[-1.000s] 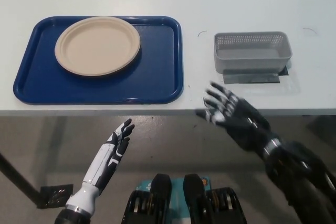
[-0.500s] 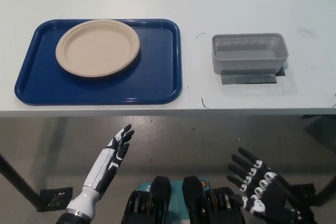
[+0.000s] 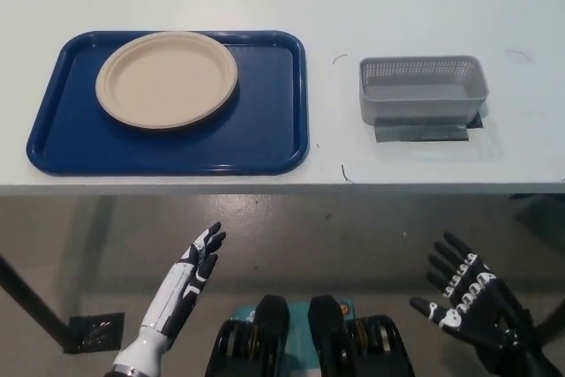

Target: Use the right hand to pick up a plate from a leveled surface and place it into a tray on the left side

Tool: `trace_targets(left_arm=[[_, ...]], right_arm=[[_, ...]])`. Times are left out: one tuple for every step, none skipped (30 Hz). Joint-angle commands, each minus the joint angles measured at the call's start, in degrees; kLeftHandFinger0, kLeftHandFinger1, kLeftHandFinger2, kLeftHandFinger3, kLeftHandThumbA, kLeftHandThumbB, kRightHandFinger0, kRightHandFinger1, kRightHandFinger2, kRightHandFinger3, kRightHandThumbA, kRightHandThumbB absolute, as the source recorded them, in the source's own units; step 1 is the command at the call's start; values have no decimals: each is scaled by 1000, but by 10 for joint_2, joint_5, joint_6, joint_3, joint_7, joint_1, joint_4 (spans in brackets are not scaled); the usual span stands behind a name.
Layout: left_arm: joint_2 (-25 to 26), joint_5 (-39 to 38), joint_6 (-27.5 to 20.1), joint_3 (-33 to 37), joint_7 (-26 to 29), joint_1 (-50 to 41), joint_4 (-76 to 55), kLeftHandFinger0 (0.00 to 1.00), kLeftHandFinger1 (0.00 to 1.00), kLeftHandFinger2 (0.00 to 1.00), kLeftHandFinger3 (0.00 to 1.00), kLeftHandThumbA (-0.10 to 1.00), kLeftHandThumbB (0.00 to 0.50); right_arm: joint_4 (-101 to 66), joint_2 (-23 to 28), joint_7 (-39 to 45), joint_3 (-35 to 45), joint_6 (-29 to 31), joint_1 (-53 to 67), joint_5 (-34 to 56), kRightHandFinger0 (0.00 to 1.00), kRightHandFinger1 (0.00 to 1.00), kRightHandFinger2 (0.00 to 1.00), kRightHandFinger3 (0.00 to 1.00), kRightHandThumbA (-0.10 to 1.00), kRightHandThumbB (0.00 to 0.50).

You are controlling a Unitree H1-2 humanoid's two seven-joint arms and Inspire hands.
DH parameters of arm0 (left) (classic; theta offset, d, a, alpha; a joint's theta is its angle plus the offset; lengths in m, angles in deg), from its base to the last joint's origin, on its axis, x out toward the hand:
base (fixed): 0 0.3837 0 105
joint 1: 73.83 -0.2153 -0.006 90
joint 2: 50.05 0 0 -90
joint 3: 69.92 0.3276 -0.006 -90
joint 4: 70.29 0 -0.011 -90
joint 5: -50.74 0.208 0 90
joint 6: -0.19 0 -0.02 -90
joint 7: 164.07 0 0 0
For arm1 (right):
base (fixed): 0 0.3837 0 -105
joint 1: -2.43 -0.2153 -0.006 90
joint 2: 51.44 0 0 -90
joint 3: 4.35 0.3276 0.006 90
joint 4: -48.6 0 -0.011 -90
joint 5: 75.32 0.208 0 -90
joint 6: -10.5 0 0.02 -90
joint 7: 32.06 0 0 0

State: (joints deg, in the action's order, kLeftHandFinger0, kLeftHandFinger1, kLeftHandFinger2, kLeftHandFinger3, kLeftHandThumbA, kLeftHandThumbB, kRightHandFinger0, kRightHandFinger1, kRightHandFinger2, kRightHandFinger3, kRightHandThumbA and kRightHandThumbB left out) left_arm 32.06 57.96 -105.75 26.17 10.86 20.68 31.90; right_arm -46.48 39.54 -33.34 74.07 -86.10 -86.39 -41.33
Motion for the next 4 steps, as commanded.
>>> trace_targets(left_arm=[[-1, -9, -42, -2, 2, -5, -26, 1000, 1000, 1000, 1000, 1000, 148], [0, -9, -45, -2, 2, -7, -27, 1000, 1000, 1000, 1000, 1000, 147], [1, -7, -45, -2, 2, -9, -29, 1000, 1000, 1000, 1000, 1000, 144], [1, -7, -45, -2, 2, -9, -29, 1000, 1000, 1000, 1000, 1000, 144]], right_arm=[[66, -8, 39, 29, 205, -50, -147, 1000, 1000, 1000, 1000, 1000, 290], [76, -8, 35, 27, 222, -54, -165, 1000, 1000, 1000, 1000, 1000, 261], [88, -4, 28, 20, 244, -57, -200, 1000, 1000, 1000, 1000, 1000, 245], [88, -4, 28, 20, 244, -57, -200, 1000, 1000, 1000, 1000, 1000, 245]])
